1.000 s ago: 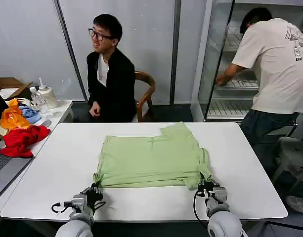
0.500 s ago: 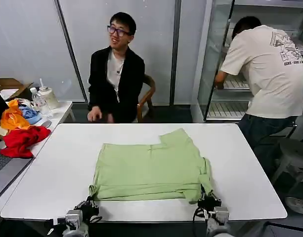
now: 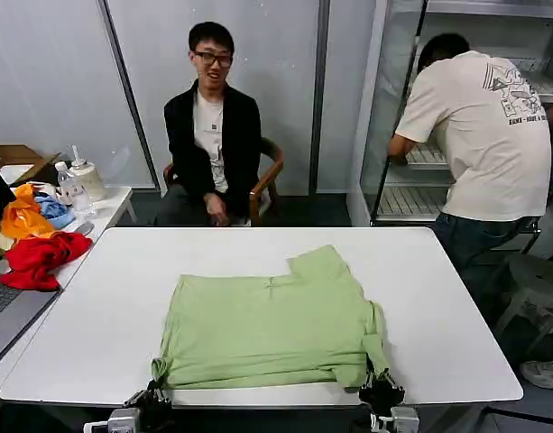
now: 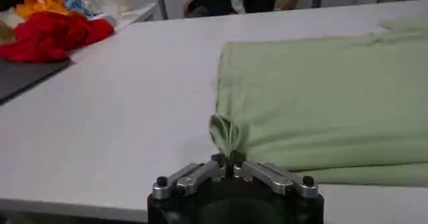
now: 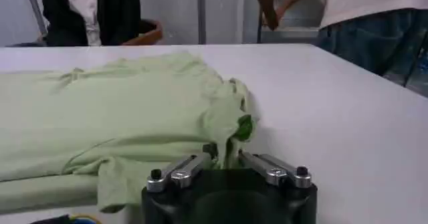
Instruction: Fold and organize the clothes.
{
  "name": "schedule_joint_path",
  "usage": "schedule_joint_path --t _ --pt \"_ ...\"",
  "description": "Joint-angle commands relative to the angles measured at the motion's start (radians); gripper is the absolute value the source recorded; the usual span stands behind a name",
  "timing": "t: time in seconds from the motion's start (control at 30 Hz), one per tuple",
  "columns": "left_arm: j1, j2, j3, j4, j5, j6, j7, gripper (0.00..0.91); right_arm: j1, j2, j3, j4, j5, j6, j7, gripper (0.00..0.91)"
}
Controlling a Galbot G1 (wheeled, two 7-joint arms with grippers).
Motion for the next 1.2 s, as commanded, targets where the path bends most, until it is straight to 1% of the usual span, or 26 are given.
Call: schedule_joint_path --t 0.03,0.33,0.63,0.83,1.2 --pt "0.078 0.0 0.0 -0.04 -0.004 0.011 -0.028 0.02 -0.038 0.004 -0.022 0.004 -0.007 -0.002 0.016 0.0" --pt "0.054 -0.003 0.006 -0.042 -0.003 0.022 -0.033 0.02 -0.043 0.006 -0.05 0.013 -0.013 -0.003 0.031 0.0" --pt "0.071 0.004 -0.005 -0.05 -0.004 0.021 -0.034 0.02 -0.069 0.006 -0.064 0.032 -0.027 -0.007 0.044 0.0" --pt "0.058 0.004 -0.004 -0.041 -0.005 0.021 -0.034 0.02 -0.108 0.011 -0.084 0.047 -0.05 0.01 0.056 0.0" --pt "0.037 0.01 -0.004 -0.036 -0.01 0.02 -0.033 0.02 -0.162 0.016 -0.102 0.058 -0.096 0.04 0.063 0.0"
